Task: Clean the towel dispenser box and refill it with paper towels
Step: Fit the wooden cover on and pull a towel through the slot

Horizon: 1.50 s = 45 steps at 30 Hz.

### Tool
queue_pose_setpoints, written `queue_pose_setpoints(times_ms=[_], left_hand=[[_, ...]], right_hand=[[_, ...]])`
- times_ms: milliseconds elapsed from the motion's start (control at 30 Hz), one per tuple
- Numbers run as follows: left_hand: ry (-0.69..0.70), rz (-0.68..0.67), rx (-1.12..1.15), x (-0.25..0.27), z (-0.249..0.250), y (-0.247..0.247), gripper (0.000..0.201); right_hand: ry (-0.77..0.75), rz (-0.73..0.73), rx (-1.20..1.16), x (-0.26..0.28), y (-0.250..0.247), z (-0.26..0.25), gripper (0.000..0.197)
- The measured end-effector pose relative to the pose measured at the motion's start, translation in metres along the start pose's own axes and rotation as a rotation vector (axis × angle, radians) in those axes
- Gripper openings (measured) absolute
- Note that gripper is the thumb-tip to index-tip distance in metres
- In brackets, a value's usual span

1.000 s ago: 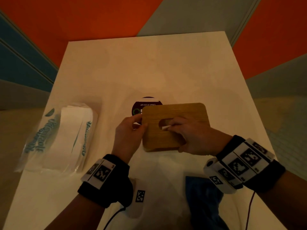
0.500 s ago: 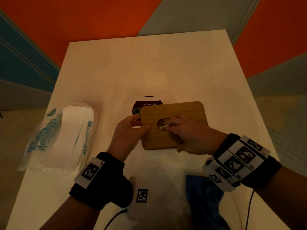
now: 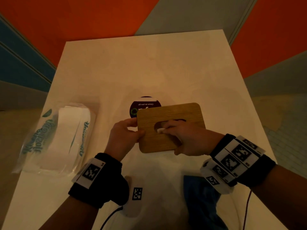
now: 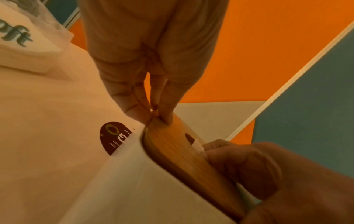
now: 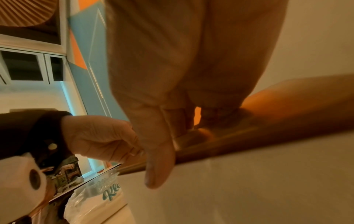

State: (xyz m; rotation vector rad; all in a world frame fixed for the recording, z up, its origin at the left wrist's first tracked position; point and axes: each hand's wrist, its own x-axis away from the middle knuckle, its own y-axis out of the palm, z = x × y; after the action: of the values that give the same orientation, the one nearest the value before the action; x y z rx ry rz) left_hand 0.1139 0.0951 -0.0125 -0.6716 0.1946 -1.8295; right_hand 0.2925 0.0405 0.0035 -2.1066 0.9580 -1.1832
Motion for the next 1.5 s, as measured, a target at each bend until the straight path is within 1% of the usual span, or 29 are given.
queue_pose_setpoints(times_ms=[67, 100, 133, 167, 233, 267, 300, 333, 400, 500, 567, 667, 800, 900, 1067, 1233, 1300, 1433, 1500], left_hand=[[0.091, 0.053, -0.193, -0.001, 0.002, 0.003, 0.054], [0.178, 0.074, -0.313, -0.001, 0.006, 0.004, 0.059], [0.284, 0.063, -0.419, -0.002, 0.012, 0.006, 0.063], [0.379, -0.006, -0.530, -0.004, 0.019, 0.007, 0.066], [0.506, -0.247, -0.774, -0.012, 0.032, 0.008, 0.079], [0.512, -0.377, -0.867, -0.017, 0.036, 0.007, 0.086], [0.476, -0.489, -0.930, -0.021, 0.039, 0.005, 0.089], [0.442, -0.561, -0.971, -0.024, 0.039, 0.003, 0.092], [0.436, -0.602, -1.003, -0.028, 0.039, 0.001, 0.097], [0.463, -0.603, -0.970, -0.028, 0.038, 0.002, 0.097], [0.469, -0.599, -0.897, -0.032, 0.039, 0.002, 0.096], [0.437, -0.587, -0.745, -0.038, 0.041, 0.002, 0.085], [0.386, -0.577, -0.650, -0.041, 0.042, 0.002, 0.072], [0.354, -0.582, -0.630, -0.045, 0.040, 0.001, 0.066], [0.340, -0.604, -0.597, -0.046, 0.035, 0.001, 0.065], [0.376, -0.632, -0.578, -0.044, 0.030, -0.002, 0.062], [0.375, -0.601, -0.545, -0.045, 0.028, -0.004, 0.062], [0.350, -0.435, -0.426, -0.045, 0.018, -0.008, 0.057], [0.336, -0.387, -0.385, -0.044, 0.011, -0.009, 0.053]], right_hand=[[-0.009, 0.006, -0.029, 0.000, 0.001, 0.001, 0.079], [-0.009, 0.007, -0.023, 0.000, 0.001, 0.001, 0.078], [-0.008, 0.009, -0.008, 0.000, 0.001, 0.001, 0.077], [-0.008, 0.013, 0.005, 0.000, 0.001, 0.001, 0.076], [-0.016, 0.033, 0.014, 0.000, 0.000, 0.000, 0.074], [-0.016, 0.044, 0.020, 0.000, 0.001, 0.000, 0.073], [-0.013, 0.053, 0.031, 0.000, 0.002, -0.001, 0.074], [-0.009, 0.066, 0.049, 0.001, 0.003, -0.002, 0.075], [0.001, 0.095, 0.098, 0.004, 0.005, -0.003, 0.074], [0.008, 0.127, 0.123, 0.006, 0.008, -0.003, 0.071], [0.011, 0.133, 0.114, 0.006, 0.009, -0.003, 0.069], [0.007, 0.114, 0.098, 0.007, 0.009, -0.004, 0.069], [0.004, 0.095, 0.066, 0.007, 0.005, -0.003, 0.070], [-0.010, 0.105, 0.025, 0.007, 0.005, -0.002, 0.072], [-0.001, 0.095, 0.020, 0.007, 0.007, -0.002, 0.069], [0.018, 0.079, 0.034, 0.008, 0.006, -0.005, 0.071], [0.020, 0.086, 0.030, 0.008, 0.005, -0.005, 0.071], [0.036, 0.093, 0.019, 0.008, 0.005, -0.002, 0.070], [0.033, 0.090, 0.004, 0.008, 0.005, -0.001, 0.069]])
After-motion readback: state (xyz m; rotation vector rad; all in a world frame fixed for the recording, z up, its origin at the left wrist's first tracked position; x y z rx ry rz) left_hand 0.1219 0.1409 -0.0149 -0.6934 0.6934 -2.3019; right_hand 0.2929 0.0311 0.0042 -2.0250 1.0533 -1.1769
